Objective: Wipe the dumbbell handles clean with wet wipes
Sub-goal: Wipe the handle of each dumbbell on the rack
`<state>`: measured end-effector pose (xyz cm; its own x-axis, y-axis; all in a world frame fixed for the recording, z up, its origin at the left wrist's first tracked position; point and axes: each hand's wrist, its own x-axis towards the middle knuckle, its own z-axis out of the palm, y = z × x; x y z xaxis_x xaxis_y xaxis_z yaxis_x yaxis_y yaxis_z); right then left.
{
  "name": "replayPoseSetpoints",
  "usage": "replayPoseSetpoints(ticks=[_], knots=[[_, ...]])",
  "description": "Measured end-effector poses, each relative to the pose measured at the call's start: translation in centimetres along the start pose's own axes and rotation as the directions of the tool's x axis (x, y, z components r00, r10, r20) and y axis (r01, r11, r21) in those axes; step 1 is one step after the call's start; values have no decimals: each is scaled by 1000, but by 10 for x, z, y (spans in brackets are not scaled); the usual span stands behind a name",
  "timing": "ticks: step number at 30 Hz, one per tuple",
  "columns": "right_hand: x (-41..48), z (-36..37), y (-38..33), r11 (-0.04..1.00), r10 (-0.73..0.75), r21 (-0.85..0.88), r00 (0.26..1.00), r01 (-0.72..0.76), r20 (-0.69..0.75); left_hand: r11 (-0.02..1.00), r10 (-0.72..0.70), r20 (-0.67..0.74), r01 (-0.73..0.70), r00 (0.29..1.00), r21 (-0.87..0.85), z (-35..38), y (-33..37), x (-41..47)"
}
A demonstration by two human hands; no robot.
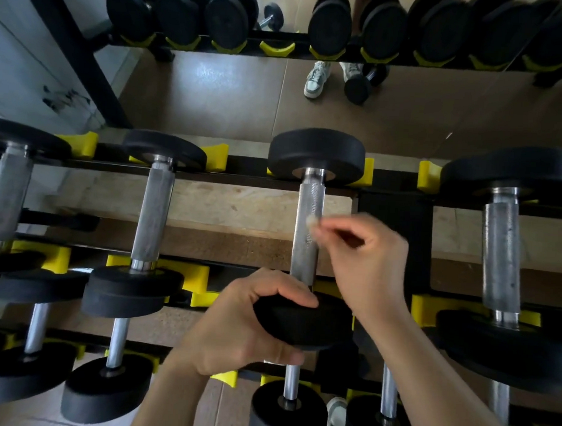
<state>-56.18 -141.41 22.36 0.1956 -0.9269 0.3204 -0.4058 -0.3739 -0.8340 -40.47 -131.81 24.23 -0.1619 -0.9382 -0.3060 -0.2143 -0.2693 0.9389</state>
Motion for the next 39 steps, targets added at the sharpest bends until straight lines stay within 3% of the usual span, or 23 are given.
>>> replayPoseSetpoints(ticks=[3, 8, 12, 16, 20, 22, 26, 30, 33, 36, 39], knots=[[13, 2, 1, 997, 69, 40, 994, -66, -84, 998, 27, 3, -27, 1000, 55, 6, 4, -1], [-17, -10, -2, 999, 0, -40, 993, 4, 120, 993, 75, -221, -53, 972, 106, 21, 9, 1], [20, 10, 0, 1000, 3, -5, 998, -3, -68, 988, 94, -288, -53, 953, 147, 29, 10, 5], [4, 9, -1, 998, 22, 56, 998, -19, -59, 985, 113, -315, -66, 942, 156, 29, 17, 8], [30, 23, 0, 991, -112, -101, 967, 91, -230, 989, 131, -442, -85, 888, 121, 25, 27, 19], [39, 30, 0, 980, -158, -156, 956, 121, -248, 990, 114, -492, -58, 863, 129, 22, 32, 31], [26, 23, -3, 996, 31, -69, 961, -52, -276, 935, 252, -465, -89, 848, 344, 11, 44, 54], [28, 17, -3, 950, 311, 91, 931, -298, -193, 909, 262, -430, -71, 864, 410, 1, 43, 81], [28, 15, -1, 899, 423, 185, 897, -398, -127, 905, 247, -403, -61, 881, 421, 2, 35, 84], [0, 2, -5, 888, 446, 112, 895, -446, 20, 918, 218, -377, -59, 900, 392, 4, 29, 73], [-25, -20, -7, 838, 511, 69, 823, -541, 247, 931, 187, -364, -46, 912, 362, 11, 26, 61]])
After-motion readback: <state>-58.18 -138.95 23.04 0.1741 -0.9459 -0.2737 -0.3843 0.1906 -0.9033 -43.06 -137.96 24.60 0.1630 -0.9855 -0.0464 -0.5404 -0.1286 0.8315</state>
